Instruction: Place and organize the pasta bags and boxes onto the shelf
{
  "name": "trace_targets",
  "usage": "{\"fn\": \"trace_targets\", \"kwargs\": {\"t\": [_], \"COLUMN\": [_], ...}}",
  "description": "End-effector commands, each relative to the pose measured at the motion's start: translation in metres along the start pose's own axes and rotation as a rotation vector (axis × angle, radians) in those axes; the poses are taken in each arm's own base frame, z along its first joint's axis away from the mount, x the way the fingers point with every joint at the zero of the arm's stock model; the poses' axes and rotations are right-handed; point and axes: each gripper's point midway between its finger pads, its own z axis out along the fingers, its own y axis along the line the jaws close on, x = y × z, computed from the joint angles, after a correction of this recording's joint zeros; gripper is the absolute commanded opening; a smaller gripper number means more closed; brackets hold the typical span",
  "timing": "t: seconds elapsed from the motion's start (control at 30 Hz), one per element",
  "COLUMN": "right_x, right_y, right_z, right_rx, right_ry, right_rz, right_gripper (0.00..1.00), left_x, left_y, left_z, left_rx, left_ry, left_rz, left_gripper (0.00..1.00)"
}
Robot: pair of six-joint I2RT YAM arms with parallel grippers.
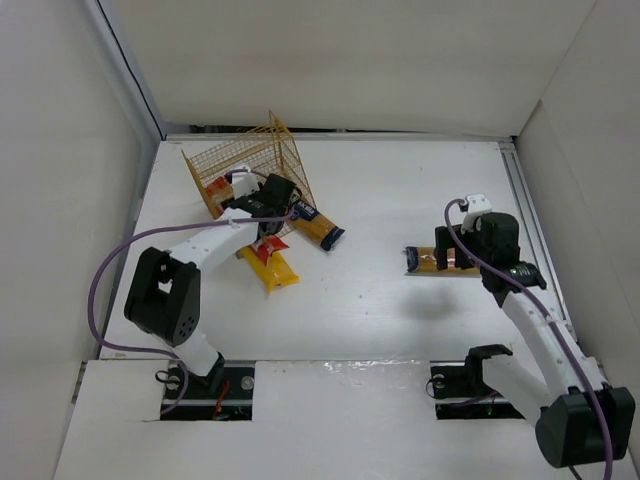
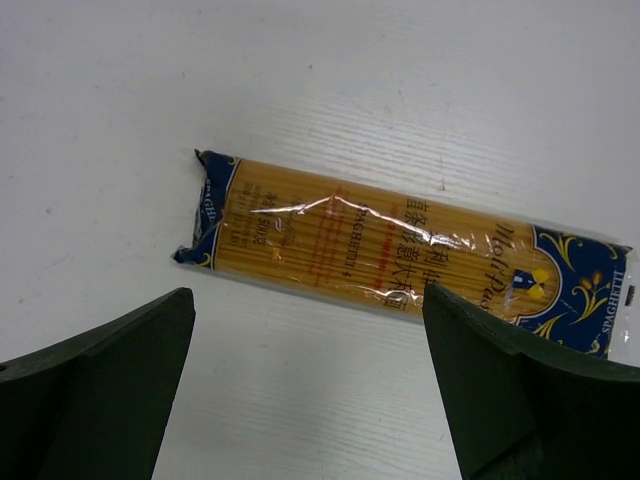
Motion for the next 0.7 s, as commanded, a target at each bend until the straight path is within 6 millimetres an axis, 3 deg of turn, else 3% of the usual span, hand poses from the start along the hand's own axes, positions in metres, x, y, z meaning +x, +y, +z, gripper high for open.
{"fn": "trace_targets", "kwargs": {"t": [0.0, 0.13, 0.33, 0.37, 0.4, 0.43, 0.5, 0.53, 0.67], "right_x": [0.016, 0.044, 0.094, 0.093, 0.095, 0.092, 0.094, 0.097, 0.073], "right_y": [0.002, 0.019, 0.042, 0.044, 0.047, 0.050, 0.052, 0.058, 0.066], "right_z": [0.017, 0.035, 0.035, 0.035, 0.036, 0.037, 0.044, 0.046, 0.076], "right_rx": [-0.032, -0.152, -0.283, -0.296, -0.312, -0.317, -0.314, -0.328, -0.350], "right_ry": [0.076, 0.210, 0.360, 0.358, 0.350, 0.341, 0.360, 0.368, 0.288], "right_rz": [0.030, 0.033, 0.047, 0.050, 0.052, 0.052, 0.061, 0.049, 0.067], "right_gripper": [1.00, 1.00, 1.00, 1.00, 1.00, 1.00, 1.00, 1.00, 1.00], "left_x": [-0.024, -0.019, -0.028, -0.028, -0.025, -0.034, -0.028, -0.036, -0.046], "left_y": [-0.019, -0.027, -0.028, -0.034, -0.033, -0.038, -0.044, -0.047, -0.058], "left_z": [-0.004, -0.008, -0.028, -0.035, -0.035, -0.046, -0.057, -0.068, -0.097], "left_rx": [0.067, 0.100, 0.160, 0.202, 0.216, 0.262, 0.325, 0.362, 0.465], "left_ry": [-0.036, -0.036, -0.049, -0.041, -0.037, -0.057, -0.053, -0.071, -0.106], "left_rz": [-0.033, 0.012, 0.022, 0.029, 0.043, 0.018, 0.057, 0.041, 0.079], "left_gripper": [0.57, 0.73, 0.77, 0.78, 0.96, 0.98, 1.00, 1.00, 1.00]}}
